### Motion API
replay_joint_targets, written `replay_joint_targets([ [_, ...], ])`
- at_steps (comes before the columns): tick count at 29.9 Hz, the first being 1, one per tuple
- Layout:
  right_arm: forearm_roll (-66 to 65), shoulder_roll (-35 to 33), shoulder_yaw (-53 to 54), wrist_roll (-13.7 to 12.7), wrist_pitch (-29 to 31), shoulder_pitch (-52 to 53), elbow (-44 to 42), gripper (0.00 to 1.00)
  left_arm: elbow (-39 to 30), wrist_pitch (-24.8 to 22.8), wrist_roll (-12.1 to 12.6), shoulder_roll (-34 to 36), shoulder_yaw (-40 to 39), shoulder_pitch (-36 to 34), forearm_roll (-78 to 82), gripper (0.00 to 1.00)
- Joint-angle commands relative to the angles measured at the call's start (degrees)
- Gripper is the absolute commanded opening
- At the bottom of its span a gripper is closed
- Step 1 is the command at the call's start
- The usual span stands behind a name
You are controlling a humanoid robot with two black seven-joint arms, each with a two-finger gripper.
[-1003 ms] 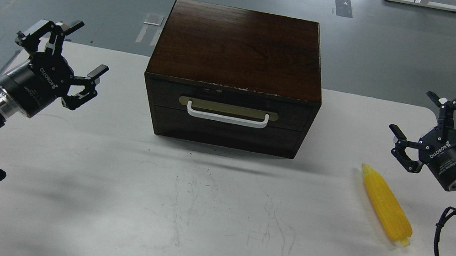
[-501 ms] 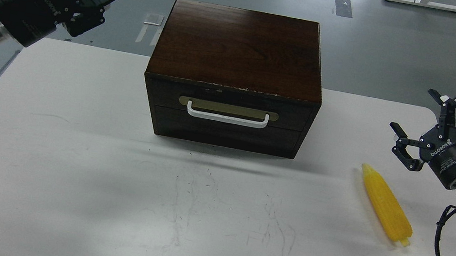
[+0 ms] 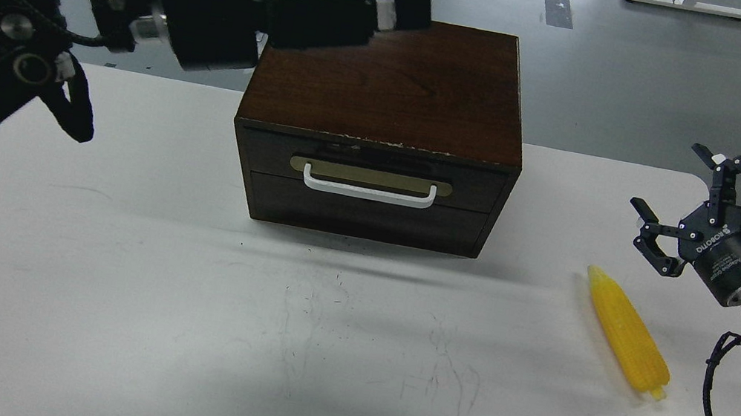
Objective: Put corn in drawer with both arms
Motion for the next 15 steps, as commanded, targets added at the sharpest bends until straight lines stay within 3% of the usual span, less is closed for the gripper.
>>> replay_joint_targets([
  [1,0.0,-0.2,0.0,0.0,0.1,0.0,0.0,1.00,2.1,0.0,-0.2,-1.1,11.5,-6.9,8.5,0.98],
  [6,0.0,-0.2,0.0,0.0,0.0,-0.1,0.0,1.00,6.9,0.0,-0.2,-3.1,31.0,-18.2,12.7,0.98],
  [8,0.0,-0.1,0.0,0.0,0.0,-0.1,0.0,0.99,9.1,0.0,-0.2,-4.7,35.4,-20.8,12.8,0.98],
  [15,-0.1,0.0,0.0,0.0,0.0,-0.2,-0.1,1.00,13.7,0.0,-0.2,-9.5,37.4,-21.9,20.4,0.98],
])
